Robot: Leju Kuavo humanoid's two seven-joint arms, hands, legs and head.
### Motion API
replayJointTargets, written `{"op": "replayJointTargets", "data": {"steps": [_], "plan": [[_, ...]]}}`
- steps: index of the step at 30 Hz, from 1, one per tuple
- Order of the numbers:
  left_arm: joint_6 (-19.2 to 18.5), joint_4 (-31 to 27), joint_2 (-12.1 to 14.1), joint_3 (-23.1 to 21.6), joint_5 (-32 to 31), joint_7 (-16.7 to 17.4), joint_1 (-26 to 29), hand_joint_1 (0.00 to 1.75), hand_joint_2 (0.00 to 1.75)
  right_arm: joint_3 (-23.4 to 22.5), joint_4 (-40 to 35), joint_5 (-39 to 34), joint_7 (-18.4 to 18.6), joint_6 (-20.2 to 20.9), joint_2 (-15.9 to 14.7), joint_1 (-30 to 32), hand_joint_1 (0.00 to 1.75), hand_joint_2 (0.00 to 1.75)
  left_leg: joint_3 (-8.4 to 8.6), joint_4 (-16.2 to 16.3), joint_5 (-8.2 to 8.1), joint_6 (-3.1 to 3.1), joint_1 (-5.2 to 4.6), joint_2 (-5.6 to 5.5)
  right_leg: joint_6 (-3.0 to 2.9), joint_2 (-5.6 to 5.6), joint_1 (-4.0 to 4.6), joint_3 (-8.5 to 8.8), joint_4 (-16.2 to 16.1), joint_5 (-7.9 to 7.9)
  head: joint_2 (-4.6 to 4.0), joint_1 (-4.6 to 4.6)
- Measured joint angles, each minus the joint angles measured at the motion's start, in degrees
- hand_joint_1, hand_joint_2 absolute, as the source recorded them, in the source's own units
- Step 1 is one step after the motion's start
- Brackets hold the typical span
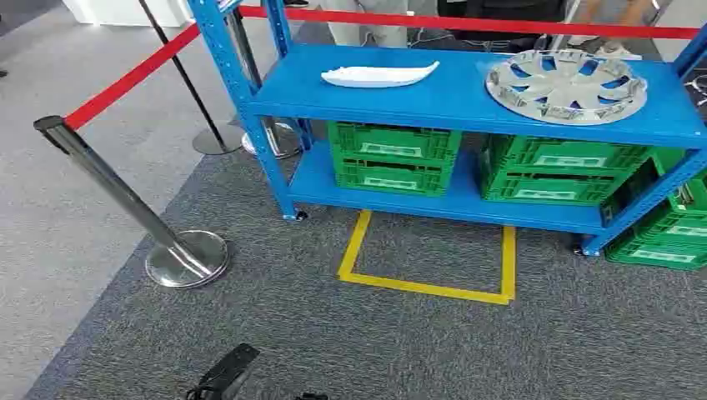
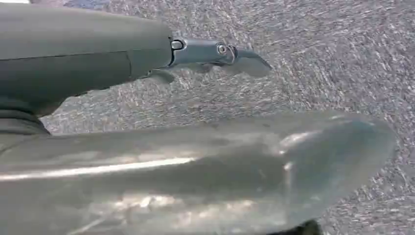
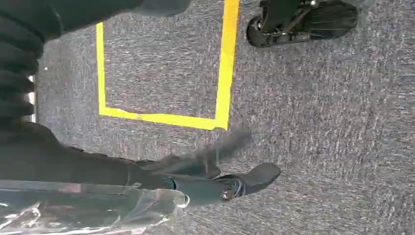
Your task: Take the parts from the cabinet and place them on the table.
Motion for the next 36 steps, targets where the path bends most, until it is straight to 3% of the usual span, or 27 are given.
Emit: {"op": "replayJointTargets", "data": {"steps": [1, 3, 4, 5, 9, 10, 13, 14, 15, 16, 18, 19, 20, 23, 25, 27, 29, 30, 31, 33, 34, 35, 36], "plan": [[0.02, 0.00, 0.02, 0.00, 0.00, 0.02, -0.03, 0.00, 0.00, 0.00, 0.00, 0.00, 0.00, 0.00, 0.00, -0.01, 0.00, 1.75, 1.29, -3.33, 2.86, 0.08, 0.07, 0.01, 0.17, 0.00, -0.06, 0.40, 0.00, -0.27, 0.00, 0.00], [0.02, 0.00, 0.02, -0.02, 0.00, 0.00, -0.07, 0.00, 0.00, 0.00, 0.00, 0.00, -0.02, 0.02, 0.00, -0.07, 0.00, 1.75, 5.64, -12.84, 8.32, 0.25, 0.11, 0.55, 0.74, -0.02, -0.20, 1.20, -0.01, -0.94, 0.00, -0.02], [0.02, 0.00, -0.15, -0.02, 0.00, 0.00, -0.13, 0.00, 0.00, 0.00, 0.00, 0.00, -0.02, 0.02, -0.07, -0.13, 0.00, 1.75, 6.77, -15.22, 8.11, 0.17, -0.03, 1.17, 1.18, 0.00, 0.24, 1.09, 0.12, -1.35, 0.00, -0.20], [0.02, 0.00, -0.20, -0.02, 0.00, 0.00, -0.37, 0.00, 0.00, 0.00, 0.00, 0.00, -0.02, 0.02, -0.07, -0.15, 0.00, 1.75, 7.34, -16.51, 7.03, 0.82, -0.09, 0.80, 1.47, 0.07, 0.35, 1.08, 0.23, -1.63, 0.00, -0.35], [0.13, 0.00, -0.15, 0.00, 0.00, 0.00, -0.20, 0.00, 0.00, -0.02, 0.00, 0.00, -0.02, 0.02, -0.07, -0.23, 0.00, 1.75, 7.79, -16.77, 6.65, 2.37, 0.01, 0.54, 2.88, -0.41, 0.02, 1.90, -0.41, -2.32, 0.00, -0.04], [0.15, 0.00, -0.17, 0.00, 0.00, 0.00, -0.28, 0.00, 0.00, -0.02, 0.00, 0.02, -0.02, 0.02, -0.07, -0.33, 0.00, 1.75, 8.14, -16.78, 6.38, 2.78, -0.04, 0.54, 2.88, -0.39, 0.12, 1.09, 1.69, -3.38, 0.00, 0.29], [0.15, 0.00, -0.20, 0.00, 0.00, 0.00, -0.34, 0.00, 0.00, -0.02, 0.00, 0.00, 0.00, 0.02, -0.07, -0.37, 0.00, 1.75, 8.96, -16.77, 5.51, 3.61, -0.39, 0.51, 2.83, -0.31, 0.38, -6.97, 15.70, -8.68, 0.00, 0.66], [0.15, 0.00, -0.17, 0.00, 0.00, 0.00, -0.28, 0.00, 0.00, -0.02, 0.00, -0.02, 0.02, 0.04, -0.07, -0.22, 0.00, 1.75, 9.36, -16.77, 5.20, 3.66, -0.53, 0.36, 2.80, -0.31, 0.38, -8.95, 18.17, -8.69, 0.00, 0.74], [0.15, 0.00, -0.17, 0.00, 0.00, 0.00, -0.25, 0.00, 0.00, -0.02, 0.00, -0.02, 0.07, 0.04, -0.07, -0.07, 0.00, 1.75, 9.84, -16.77, 4.85, 3.65, -0.61, 0.16, 2.66, -0.30, 0.40, -9.41, 17.63, -7.08, 0.00, 0.70], [0.15, 0.00, -0.17, 0.00, 0.04, 0.00, -0.26, 0.00, 0.00, -0.04, 0.00, -0.02, 0.07, 0.04, -0.07, -0.02, 0.00, 1.75, 10.39, -16.77, 4.47, 3.61, -0.67, -0.04, 2.51, -0.29, 0.43, -8.75, 14.93, -4.37, 0.00, 0.76], [0.15, 0.00, -0.22, 0.00, 0.04, 0.00, -0.27, 0.00, 0.00, -0.04, 0.00, -0.02, 0.07, 0.04, -0.09, -0.07, 0.00, 1.75, 11.85, -16.77, 3.51, 3.33, -0.70, -0.26, 1.93, -0.20, 0.56, -4.76, 4.40, 2.42, 0.00, 0.79], [0.15, 0.00, -0.22, 0.00, 0.04, 0.00, -0.29, 0.00, 0.00, -0.04, 0.00, -0.02, 0.07, 0.04, -0.09, -0.08, 0.00, 1.75, 12.23, -16.76, 3.09, 3.10, -0.81, -0.28, 1.65, -0.04, 0.70, -3.64, 1.90, 2.86, 0.00, 0.98], [0.15, 0.00, -0.22, 0.00, 0.04, 0.00, -0.37, 0.00, 0.00, -0.02, 0.00, -0.02, 0.07, 0.04, -0.09, -0.20, 0.00, 1.75, 12.18, -16.51, 2.69, 2.71, -1.10, -0.45, 1.53, -0.02, 0.68, -2.76, 0.64, 2.21, 0.00, 1.07], [0.15, 0.00, -0.26, 0.00, 0.04, 0.00, -0.38, 0.00, 0.00, -0.04, 0.00, -0.07, 0.09, 0.07, -0.09, -0.33, 0.00, 1.75, 12.41, -17.21, 2.66, 2.02, -0.83, -0.40, 0.96, 0.08, 0.94, -2.95, 0.72, 1.97, 0.00, 0.92], [0.17, 0.00, -0.20, 0.00, 0.04, 0.00, -0.45, 0.00, 0.00, -0.15, 0.00, -0.04, 0.07, 0.04, -0.13, -0.35, 0.00, 1.75, 12.04, -15.59, 1.56, 1.09, -0.90, -0.05, 0.33, 0.01, 0.33, -1.90, -0.15, 1.91, 0.00, 0.59], [0.17, 0.00, -0.20, 0.00, 0.04, 0.00, -0.54, 0.00, 0.00, -0.18, 0.00, -0.04, 0.04, 0.04, -0.13, -0.68, 0.00, 1.75, 7.36, -7.45, -1.60, 0.38, -0.51, -0.02, -0.12, -0.09, 0.22, -1.50, -0.20, 1.54, 0.00, 0.48], [0.15, 0.00, -0.20, 0.00, 0.04, 0.00, -0.35, 0.00, 0.00, -0.17, 0.00, -0.04, 0.04, 0.04, -0.13, -0.67, 0.00, 1.75, 2.29, -0.43, -3.10, -0.12, -0.09, 0.00, -0.09, -0.10, 0.11, -1.08, -0.20, 0.98, 0.00, 0.46], [0.15, 0.00, -0.20, 0.00, 0.04, 0.02, -0.26, 0.00, 0.00, -0.20, 0.00, -0.04, 0.13, 0.04, -0.13, -0.54, 0.00, 1.75, 1.15, 0.13, -2.10, -0.27, 0.11, 0.02, 0.04, -0.09, 0.00, -0.68, -0.20, 0.67, 0.00, 0.44], [0.15, 0.00, -0.17, 0.00, 0.02, 0.02, -0.23, 0.00, 0.00, -0.22, 0.00, -0.07, 0.15, 0.04, -0.13, -0.42, 0.00, 1.75, 1.40, -1.87, 0.47, -0.47, 0.30, 0.05, 0.24, -0.09, -0.19, -0.12, -0.20, 0.27, 0.00, 0.48], [0.15, 0.00, -0.17, 0.00, 0.00, 0.02, -0.27, 0.00, 0.00, -0.24, 0.00, -0.07, 0.15, 0.04, -0.11, -0.44, 0.00, 1.75, 4.69, -10.29, 6.68, -0.86, 0.67, 0.23, 0.88, 0.04, -0.69, 1.12, -0.20, -0.57, 0.00, 0.46], [0.15, 0.00, -0.20, 0.00, 0.00, 0.00, -0.28, 0.00, 0.00, -0.24, 0.00, -0.07, 0.15, 0.05, -0.13, -0.44, 0.00, 1.75, 6.17, -14.00, 8.51, -1.14, 0.93, 0.79, 1.42, 0.08, -0.67, 1.37, -0.21, -0.98, 0.00, 0.35], [0.11, 0.02, -0.50, 0.00, 0.00, 0.02, -0.44, 0.00, 0.00, -0.24, 0.00, -0.07, 0.15, 0.04, -0.20, -0.55, 0.00, 1.75, 7.29, -15.90, 7.35, -1.23, 0.67, 0.78, 1.91, 0.24, -0.34, 1.59, 0.15, -1.70, 0.00, 0.20], [0.07, 0.02, -0.46, 0.00, -0.02, 0.02, -0.56, 0.00, 0.00, -0.24, 0.00, -0.07, 0.15, 0.04, -0.20, -0.58, 0.00, 1.75, 7.23, -15.91, 6.78, 0.20, 0.62, 0.59, 2.25, 0.14, -0.33, 1.31, -0.16, -1.75, 0.02, 0.39]]}}
